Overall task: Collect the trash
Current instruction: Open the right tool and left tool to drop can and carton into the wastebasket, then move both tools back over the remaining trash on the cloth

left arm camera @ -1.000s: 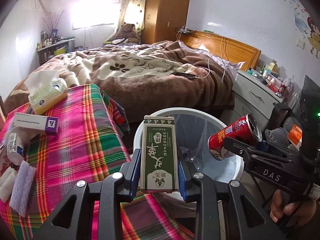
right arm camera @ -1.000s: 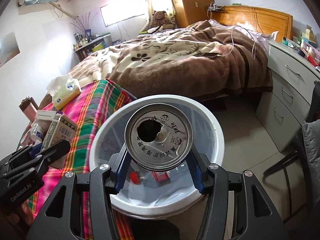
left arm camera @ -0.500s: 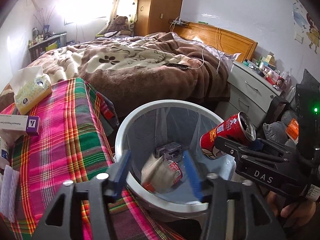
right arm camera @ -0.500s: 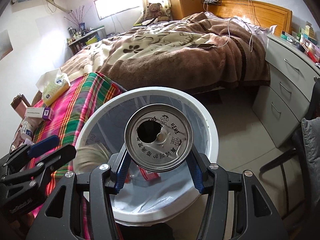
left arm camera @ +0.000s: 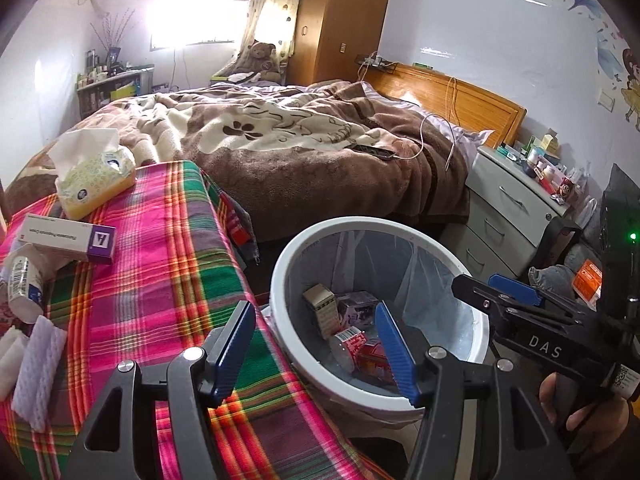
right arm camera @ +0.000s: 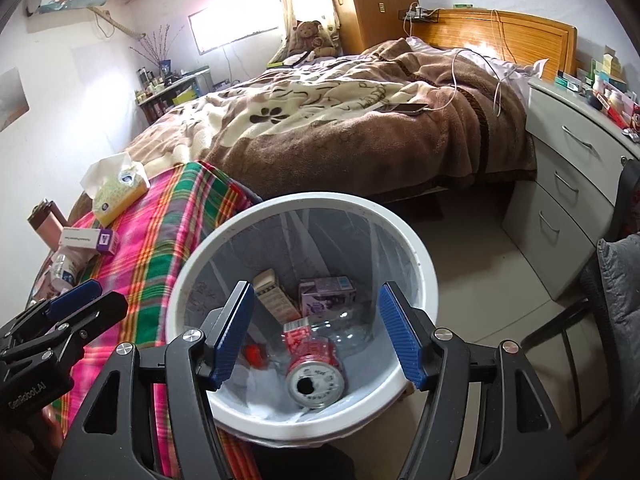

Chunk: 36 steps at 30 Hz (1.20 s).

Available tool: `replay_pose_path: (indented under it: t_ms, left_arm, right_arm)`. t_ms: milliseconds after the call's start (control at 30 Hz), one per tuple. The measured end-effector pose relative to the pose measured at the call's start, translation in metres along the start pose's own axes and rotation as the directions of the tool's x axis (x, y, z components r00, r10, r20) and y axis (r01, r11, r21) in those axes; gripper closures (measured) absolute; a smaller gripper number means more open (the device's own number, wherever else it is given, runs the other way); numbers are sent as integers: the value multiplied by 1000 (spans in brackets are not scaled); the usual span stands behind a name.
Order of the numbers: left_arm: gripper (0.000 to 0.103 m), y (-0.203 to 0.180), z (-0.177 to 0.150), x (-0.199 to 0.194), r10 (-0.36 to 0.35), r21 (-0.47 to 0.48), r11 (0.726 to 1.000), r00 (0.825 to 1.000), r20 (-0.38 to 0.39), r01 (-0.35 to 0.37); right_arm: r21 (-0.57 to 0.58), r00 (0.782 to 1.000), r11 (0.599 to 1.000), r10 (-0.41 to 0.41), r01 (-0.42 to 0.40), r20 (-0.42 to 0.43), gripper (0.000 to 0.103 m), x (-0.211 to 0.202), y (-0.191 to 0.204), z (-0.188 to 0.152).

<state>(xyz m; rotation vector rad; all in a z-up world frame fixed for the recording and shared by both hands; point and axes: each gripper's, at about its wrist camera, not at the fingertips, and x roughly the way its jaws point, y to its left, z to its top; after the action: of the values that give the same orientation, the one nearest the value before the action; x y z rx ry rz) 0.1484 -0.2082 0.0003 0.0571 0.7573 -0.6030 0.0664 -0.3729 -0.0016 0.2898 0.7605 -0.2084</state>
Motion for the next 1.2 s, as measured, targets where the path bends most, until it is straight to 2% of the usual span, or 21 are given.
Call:
replay_pose_path:
  t_ms: [100,433,667,733,833,1200]
  left_arm:
    - [41,7,-2,-10,1,-14,1000,1000,14,-1]
    - [41,46,-11,-51,77,-70,995,993,87,-71]
    - [41,80,-18,-76,136,-113,986,984,114,-123]
    - [41,89,-22,-83,177,-116,980,976,125,-163]
    - [41,110,-30,-94,187,-149,975,974,128,-167]
    - [41,183,-56,-125,297,-257,931,948,113,-261]
  right_arm:
    - [-9,1000,1000,7,-7,7,37,-3,8,-2]
    - [-48,996,997,69,-66,64,37,-19,41,-5]
    - [-66,990,991,124,-120,70,36,-21,68,-10]
    - [-67,987,988,144,-140,66,36,-19,77,-13]
    - [-73,983,983,174,-171,49,35,-15,93,-16]
    - [-147,968,957,252,-251,-18,34,-4,154,-35]
